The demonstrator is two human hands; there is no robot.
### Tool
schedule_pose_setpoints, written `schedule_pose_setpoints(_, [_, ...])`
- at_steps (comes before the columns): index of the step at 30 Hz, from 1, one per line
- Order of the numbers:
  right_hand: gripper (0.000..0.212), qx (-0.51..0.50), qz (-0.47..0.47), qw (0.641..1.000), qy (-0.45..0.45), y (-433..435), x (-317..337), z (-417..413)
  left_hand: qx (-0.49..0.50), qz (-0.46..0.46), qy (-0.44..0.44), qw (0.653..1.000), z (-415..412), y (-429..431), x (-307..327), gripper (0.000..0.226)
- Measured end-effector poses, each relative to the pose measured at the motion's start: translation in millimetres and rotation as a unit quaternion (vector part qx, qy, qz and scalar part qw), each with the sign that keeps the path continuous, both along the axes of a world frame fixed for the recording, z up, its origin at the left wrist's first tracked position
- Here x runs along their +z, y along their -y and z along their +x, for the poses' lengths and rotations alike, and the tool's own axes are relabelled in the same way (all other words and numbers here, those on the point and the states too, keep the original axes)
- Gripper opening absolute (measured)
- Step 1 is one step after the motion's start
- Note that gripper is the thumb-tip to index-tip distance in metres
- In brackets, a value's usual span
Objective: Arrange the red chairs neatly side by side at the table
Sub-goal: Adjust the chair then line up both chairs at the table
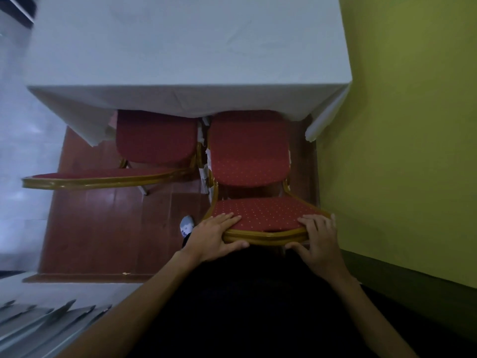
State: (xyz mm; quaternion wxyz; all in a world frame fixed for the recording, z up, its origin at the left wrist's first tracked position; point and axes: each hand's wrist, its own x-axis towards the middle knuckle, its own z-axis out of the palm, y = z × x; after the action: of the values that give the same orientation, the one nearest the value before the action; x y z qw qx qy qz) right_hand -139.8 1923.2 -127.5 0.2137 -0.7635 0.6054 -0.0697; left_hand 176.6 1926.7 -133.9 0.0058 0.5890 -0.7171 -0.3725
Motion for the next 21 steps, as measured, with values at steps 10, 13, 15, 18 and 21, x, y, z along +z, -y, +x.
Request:
schedule_pose_setpoints(10, [0.082,0.002,-0.033,0.999,-0.017,61,0,24,0.018,-0.082,0.01,0.996,19,47,-4,0.086])
schedule_pose_setpoints(13, [0.08,0.006,-0.017,0.999,-0.033,76,-1,29,0.02,-0.091,0.016,0.995,24,61,-4,0.084])
schedule_pose_setpoints(15, [0.082,0.01,-0.01,0.999,-0.048,85,-2,32,0.026,-0.097,0.018,0.995,26,68,-3,0.087])
schedule_pose_setpoints(18, [0.084,0.009,-0.011,0.999,-0.053,96,-1,38,0.031,-0.095,0.024,0.995,28,79,1,0.089])
schedule_pose_setpoints(21, [0.085,0.005,-0.007,0.999,-0.051,105,1,43,0.029,-0.09,0.034,0.995,30,87,3,0.091])
